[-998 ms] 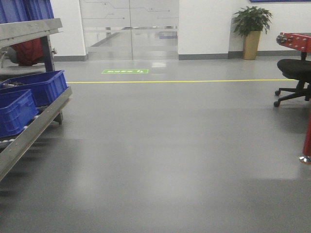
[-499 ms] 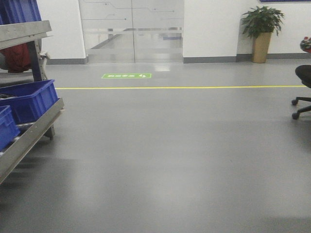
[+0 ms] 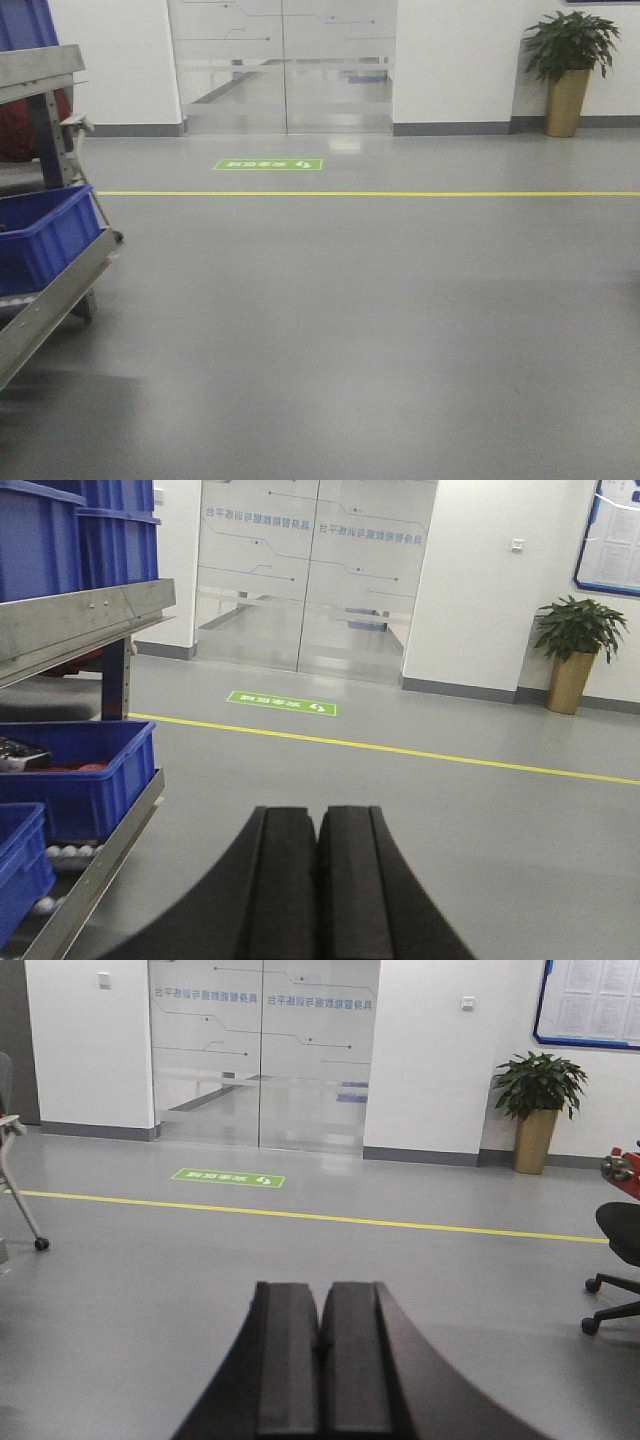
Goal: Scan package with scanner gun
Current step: 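Turn the base and drive up to the red-framed table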
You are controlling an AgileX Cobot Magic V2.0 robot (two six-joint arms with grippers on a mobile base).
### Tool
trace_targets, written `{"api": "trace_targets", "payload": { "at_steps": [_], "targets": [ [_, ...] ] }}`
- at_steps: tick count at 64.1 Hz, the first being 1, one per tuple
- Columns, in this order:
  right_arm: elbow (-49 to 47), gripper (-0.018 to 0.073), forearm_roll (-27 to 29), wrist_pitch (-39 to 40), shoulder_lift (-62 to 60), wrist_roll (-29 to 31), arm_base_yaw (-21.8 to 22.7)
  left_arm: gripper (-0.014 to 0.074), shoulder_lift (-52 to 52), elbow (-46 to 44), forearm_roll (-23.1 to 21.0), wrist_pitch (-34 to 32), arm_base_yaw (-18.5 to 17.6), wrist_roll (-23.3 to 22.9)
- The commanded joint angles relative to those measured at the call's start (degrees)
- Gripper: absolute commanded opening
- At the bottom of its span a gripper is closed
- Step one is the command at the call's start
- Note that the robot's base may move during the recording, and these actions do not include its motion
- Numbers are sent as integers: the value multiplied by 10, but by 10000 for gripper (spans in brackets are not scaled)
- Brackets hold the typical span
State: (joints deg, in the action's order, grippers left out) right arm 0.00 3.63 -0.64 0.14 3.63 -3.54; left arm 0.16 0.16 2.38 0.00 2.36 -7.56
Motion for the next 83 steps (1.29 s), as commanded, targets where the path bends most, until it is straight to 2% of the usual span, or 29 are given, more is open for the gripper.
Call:
{"api": "trace_targets", "payload": {
  "at_steps": [1,83],
  "targets": [
    [0,-162,1,12,-1,4,-1,-111,-2,-2,-1,-11,0,-1],
    [0,-162,1,12,-1,4,-1,-111,-2,-2,-1,-11,0,-1]
  ]
}}
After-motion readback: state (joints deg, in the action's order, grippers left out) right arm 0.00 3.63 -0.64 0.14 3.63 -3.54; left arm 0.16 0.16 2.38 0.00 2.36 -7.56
